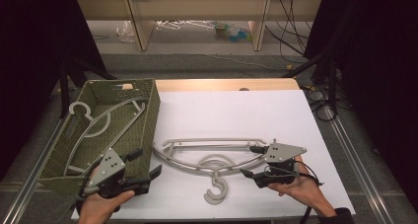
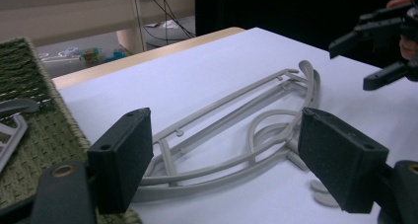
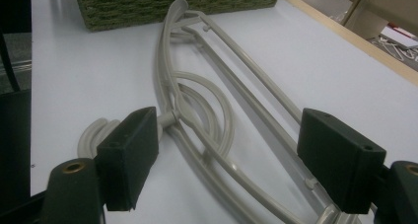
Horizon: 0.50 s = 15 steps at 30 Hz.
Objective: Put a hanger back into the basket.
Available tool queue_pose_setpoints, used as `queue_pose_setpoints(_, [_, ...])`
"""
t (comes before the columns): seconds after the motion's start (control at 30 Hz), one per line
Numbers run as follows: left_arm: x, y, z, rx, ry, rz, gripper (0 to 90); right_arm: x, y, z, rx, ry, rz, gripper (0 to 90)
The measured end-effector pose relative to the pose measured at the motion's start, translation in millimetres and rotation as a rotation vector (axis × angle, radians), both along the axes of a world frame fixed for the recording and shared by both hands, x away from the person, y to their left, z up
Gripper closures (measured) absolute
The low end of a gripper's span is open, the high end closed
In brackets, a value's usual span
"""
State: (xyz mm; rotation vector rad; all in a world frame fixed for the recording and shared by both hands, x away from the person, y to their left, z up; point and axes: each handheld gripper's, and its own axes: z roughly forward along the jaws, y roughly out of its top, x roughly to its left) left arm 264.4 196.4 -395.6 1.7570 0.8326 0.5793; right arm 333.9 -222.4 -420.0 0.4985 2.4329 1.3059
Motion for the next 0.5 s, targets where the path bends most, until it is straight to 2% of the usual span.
queue_pose_setpoints(0.03, [-0.8,-1.4,-2.5,0.020,-0.008,-0.010,20.7,-0.5,1.0,-0.3,0.004,-0.004,0.002,24.6])
queue_pose_setpoints(0.07, [-0.8,-2.1,-4.0,0.023,-0.007,-0.018,20.7,-0.5,1.0,-0.3,0.004,-0.004,0.002,24.6])
queue_pose_setpoints(0.1, [-2.0,-3.4,-6.5,-0.004,0.012,-0.025,19.2,-0.5,0.9,-0.6,0.005,-0.003,-0.001,24.5])
queue_pose_setpoints(0.13, [-3.1,-4.4,-7.8,-0.017,0.014,-0.019,19.2,-0.4,0.3,-0.3,0.001,0.000,-0.002,24.3])
queue_pose_setpoints(0.17, [-3.6,-5.0,-9.3,-0.010,-0.005,-0.029,19.2,0.1,0.5,-0.9,0.006,0.000,-0.005,24.0])
queue_pose_setpoints(0.33, [-8.1,-10.8,-15.5,-0.013,-0.013,-0.040,19.1,1.2,0.1,-2.3,0.003,0.003,-0.008,23.5])
queue_pose_setpoints(0.4, [-10.6,-15.3,-19.6,-0.019,0.002,-0.050,18.8,1.5,0.6,-3.6,-0.009,0.009,-0.004,23.8])
queue_pose_setpoints(0.43, [-11.6,-19.2,-23.1,0.007,0.000,-0.068,18.8,2.2,1.2,-5.4,-0.032,0.011,-0.003,23.6])
queue_pose_setpoints(0.47, [-13.0,-22.3,-25.1,0.003,0.017,-0.069,18.7,2.7,1.7,-6.4,-0.042,0.012,0.000,23.3])
queue_pose_setpoints(0.5, [-13.6,-23.6,-26.2,0.021,0.015,-0.076,18.5,3.3,2.2,-7.3,-0.055,0.017,0.004,23.1])
